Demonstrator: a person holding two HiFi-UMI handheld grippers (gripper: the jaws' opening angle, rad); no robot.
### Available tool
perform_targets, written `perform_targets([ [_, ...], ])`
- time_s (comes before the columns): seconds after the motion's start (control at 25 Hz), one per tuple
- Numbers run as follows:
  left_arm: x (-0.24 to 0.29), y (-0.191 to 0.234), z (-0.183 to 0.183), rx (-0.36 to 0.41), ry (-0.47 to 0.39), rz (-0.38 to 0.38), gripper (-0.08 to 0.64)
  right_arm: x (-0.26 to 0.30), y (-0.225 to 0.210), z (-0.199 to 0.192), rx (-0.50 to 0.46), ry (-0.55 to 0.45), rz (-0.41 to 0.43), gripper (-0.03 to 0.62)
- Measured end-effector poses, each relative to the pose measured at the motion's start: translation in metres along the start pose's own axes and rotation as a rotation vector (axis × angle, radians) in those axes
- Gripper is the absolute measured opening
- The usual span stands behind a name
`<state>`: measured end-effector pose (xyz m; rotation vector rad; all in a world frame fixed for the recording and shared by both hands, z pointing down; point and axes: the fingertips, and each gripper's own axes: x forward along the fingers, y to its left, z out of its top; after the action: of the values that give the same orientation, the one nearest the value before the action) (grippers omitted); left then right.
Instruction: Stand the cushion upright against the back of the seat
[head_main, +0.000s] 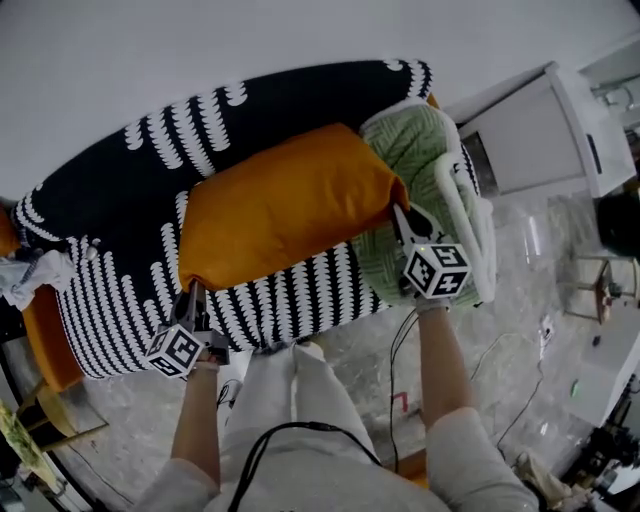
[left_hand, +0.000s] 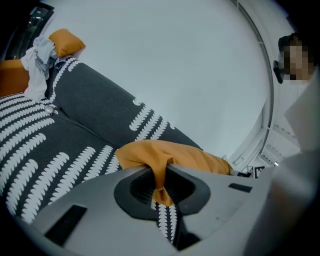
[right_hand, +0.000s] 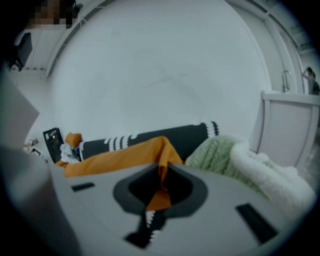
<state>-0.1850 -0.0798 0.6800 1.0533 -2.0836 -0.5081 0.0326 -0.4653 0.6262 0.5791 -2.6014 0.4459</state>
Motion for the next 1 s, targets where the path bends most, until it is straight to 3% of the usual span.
perform_targets([
  [0.24,-0.022,0.001,0.017,0.004,-0.055,-0.001,0.054,-0.007,0.026,0.017,-0.057,0.006,0.028,0.040],
  [1.0,-0.121,0.009,0.024,-0.002,-0.155,0.044,0.054,-0.097,0.088,-0.043,-0.105,0.148,0.134,0.040],
])
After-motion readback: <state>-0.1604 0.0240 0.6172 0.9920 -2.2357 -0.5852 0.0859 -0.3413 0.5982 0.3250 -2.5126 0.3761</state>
